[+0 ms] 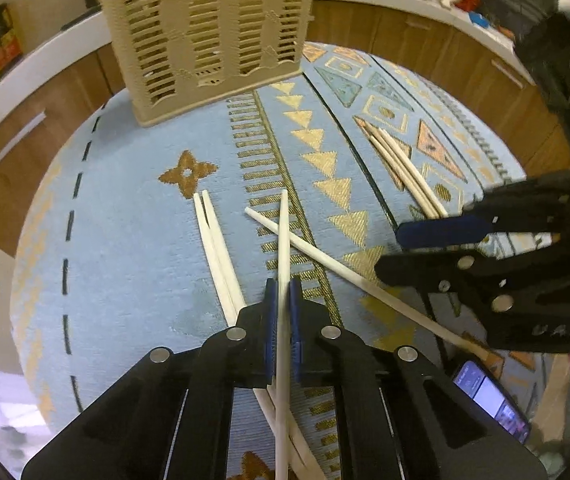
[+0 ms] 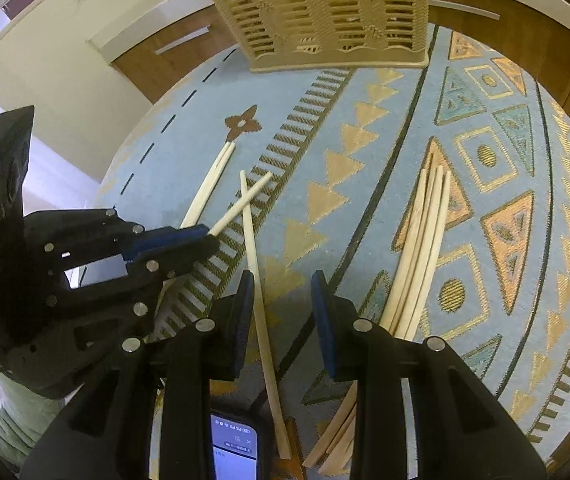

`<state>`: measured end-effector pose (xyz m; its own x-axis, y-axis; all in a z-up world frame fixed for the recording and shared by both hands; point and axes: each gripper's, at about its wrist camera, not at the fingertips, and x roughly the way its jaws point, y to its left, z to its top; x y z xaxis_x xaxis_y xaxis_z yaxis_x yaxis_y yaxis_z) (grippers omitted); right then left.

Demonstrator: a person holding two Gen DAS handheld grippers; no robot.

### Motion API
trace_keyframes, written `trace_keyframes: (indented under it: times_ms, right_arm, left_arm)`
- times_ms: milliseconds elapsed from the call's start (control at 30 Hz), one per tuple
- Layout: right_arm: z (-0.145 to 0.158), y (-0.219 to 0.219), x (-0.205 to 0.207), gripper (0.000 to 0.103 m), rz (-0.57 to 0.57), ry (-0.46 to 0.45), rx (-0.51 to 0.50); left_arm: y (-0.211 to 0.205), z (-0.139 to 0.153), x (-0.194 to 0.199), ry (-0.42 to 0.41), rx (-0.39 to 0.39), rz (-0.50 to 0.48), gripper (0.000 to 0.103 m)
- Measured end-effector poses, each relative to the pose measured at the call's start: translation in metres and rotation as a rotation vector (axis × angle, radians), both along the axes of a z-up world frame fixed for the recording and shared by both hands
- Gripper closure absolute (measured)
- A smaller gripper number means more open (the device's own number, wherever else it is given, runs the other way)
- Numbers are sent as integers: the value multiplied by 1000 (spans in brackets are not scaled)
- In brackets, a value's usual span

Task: Organize utensils
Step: 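Grasp a wooden chopstick with the left tool while the right tool grasps another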

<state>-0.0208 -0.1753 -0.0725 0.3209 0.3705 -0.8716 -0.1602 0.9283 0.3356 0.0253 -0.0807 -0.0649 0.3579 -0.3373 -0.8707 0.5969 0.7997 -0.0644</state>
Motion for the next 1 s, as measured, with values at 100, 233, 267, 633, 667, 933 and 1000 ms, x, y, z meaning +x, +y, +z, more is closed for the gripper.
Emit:
trace_keyframes:
  times_ms: [100,233,267,633,667,933,1000]
  right_arm:
    - [-2,10,3,77,11,-4,-21]
    - [-2,32,5,76,43,-14,-76]
    - [-2,38,5,77,49,-24,-107]
    - [-3,78,7,85,106,-68,-320]
    - [-3,78,6,91,109,-67,-318]
    - [0,74,8,99,80,-94,-331]
    - [9,62,9,99,58,-108,-285]
  left_arm:
    - [5,5,0,-1,-55,20,99]
    - [16,12,3,3,-93,42,99]
    - [19,14,3,0,-97,49,99]
    - [43,27,7,-27,-187,117,99]
    - [44,27,8,-28,-190,120,99]
    - [56,32,8,-44,-223,135,99]
    - [57,35,8,-58,-234,140,99]
